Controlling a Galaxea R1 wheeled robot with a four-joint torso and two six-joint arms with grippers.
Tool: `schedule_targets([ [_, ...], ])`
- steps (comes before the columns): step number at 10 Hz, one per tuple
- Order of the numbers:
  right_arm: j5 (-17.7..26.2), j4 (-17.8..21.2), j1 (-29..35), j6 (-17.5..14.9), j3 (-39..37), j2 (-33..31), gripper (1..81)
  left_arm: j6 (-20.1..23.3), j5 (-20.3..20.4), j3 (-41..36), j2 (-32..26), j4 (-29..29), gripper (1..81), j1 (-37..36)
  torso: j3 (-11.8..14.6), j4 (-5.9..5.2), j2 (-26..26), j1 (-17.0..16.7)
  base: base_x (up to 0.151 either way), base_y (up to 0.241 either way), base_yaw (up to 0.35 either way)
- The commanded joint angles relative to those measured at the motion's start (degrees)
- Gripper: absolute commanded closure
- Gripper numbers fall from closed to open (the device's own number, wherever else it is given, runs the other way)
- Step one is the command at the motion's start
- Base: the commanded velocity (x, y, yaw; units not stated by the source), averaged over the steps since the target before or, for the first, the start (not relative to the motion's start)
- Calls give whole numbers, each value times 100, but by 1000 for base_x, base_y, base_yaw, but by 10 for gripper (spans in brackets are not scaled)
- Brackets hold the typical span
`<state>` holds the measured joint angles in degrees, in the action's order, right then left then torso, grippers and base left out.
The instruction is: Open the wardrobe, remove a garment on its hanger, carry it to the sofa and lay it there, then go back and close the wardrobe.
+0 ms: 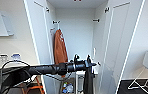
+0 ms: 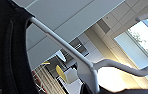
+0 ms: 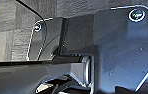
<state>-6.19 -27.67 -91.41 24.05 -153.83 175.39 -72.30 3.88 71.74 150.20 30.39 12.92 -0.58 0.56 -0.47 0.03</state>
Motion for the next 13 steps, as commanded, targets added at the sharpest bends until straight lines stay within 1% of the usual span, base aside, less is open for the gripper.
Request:
schedule_targets([
  [1, 215, 25, 241, -15, 39, 43, 10, 58, 228, -292, -288, 283, 811, -699, -2, 0, 0, 0, 0, 0, 0],
  [4, 215, 25, 240, -15, 39, 43, 10, 67, 227, -327, -437, 318, 811, -550, 0, 0, 0, 0, 0, 0, 0],
  [10, 215, 25, 232, -15, 30, 43, 10, 58, 219, -327, -438, 336, 811, -532, 0, 0, 0, 0, 0, 0, 0],
  [13, 215, 25, 232, -15, 39, 43, 10, 58, 307, -327, -429, 327, 811, -532, 0, 0, 0, 0, 0, 0, 0],
])
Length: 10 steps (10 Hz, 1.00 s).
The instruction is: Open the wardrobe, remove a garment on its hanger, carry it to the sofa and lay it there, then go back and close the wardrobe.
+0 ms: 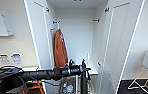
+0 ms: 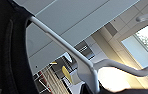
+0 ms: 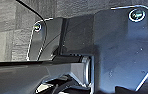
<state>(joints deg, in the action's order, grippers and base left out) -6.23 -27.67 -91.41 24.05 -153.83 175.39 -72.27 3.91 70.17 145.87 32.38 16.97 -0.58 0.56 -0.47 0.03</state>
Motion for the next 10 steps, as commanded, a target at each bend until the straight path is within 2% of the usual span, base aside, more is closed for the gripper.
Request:
schedule_targets([
  [1, 219, 25, 232, -15, 39, 43, 10, 55, 321, -161, 4, 128, 811, -936, 0, 0, 0, 0, 0, 0, 0],
  [5, 219, 25, 232, -15, 38, 43, 10, -6, 391, -143, -5, 84, 811, -936, 0, 0, 0, 0, 0, 0, -29],
  [10, 219, 25, 232, -6, 38, 43, 10, -7, 321, -214, -23, 128, 811, -840, 0, 0, 0, 0, 0, 0, -244],
])
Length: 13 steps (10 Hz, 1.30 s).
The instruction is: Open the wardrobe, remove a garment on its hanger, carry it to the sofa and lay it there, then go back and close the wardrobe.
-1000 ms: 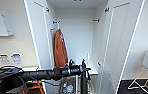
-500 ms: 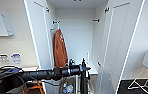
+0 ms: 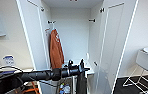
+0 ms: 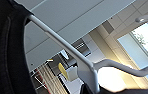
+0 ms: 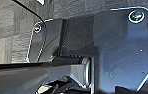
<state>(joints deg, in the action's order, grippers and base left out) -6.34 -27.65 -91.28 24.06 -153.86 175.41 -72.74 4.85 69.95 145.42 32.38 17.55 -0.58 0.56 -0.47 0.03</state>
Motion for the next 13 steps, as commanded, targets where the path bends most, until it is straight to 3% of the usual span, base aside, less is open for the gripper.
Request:
schedule_targets([
  [1, 230, 23, 220, -16, 32, 40, 10, 41, 236, -209, 14, 128, 811, -872, 0, 0, 0, 0, 0, 0, -268],
  [5, 194, 23, 210, -7, 41, 40, 10, 50, 244, -218, -30, 128, 811, -767, -2, 0, 0, 2, 0, 0, -268],
  [6, 186, 23, 202, -16, 32, 40, 10, 50, 261, -218, -47, 128, 811, -775, -249, 0, 0, 2, 0, 0, -269],
  [8, 186, 23, 202, -15, 33, 40, 10, 50, 271, -218, -30, 128, 811, -767, -358, 0, -2, -3, 0, 0, -271],
  [9, 186, 23, 202, -7, 41, 40, 10, 50, 271, -227, -4, 128, 811, -767, -179, 0, -2, -3, 0, 0, -272],
  [13, 186, 23, 194, -16, 41, 49, 10, 50, 227, -192, 163, 146, 811, -784, -266, 0, 2, -2, 0, 0, -276],
])
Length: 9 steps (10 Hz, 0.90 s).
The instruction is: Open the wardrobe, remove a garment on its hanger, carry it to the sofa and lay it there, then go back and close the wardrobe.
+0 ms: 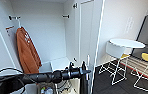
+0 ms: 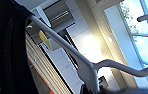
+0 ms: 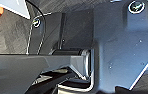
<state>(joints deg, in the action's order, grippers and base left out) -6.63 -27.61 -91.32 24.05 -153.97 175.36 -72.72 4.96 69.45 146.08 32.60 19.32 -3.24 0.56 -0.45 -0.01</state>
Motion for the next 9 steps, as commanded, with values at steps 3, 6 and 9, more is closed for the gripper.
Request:
schedule_targets([
  [3, 224, 10, 188, -15, 52, 63, 10, 47, 216, -142, 71, 115, 811, -943, -2, 0, 0, 1, 0, 0, -280],
  [6, 224, 1, 206, -15, 52, 63, 10, 56, 225, -151, 80, 115, 811, -943, -2, 0, 0, 1, 0, 0, -283],
  [9, 224, 10, 197, -15, 52, 63, 10, 56, 225, -160, 115, 159, 811, -943, -2, 0, 0, 1, 0, 0, -284],
])
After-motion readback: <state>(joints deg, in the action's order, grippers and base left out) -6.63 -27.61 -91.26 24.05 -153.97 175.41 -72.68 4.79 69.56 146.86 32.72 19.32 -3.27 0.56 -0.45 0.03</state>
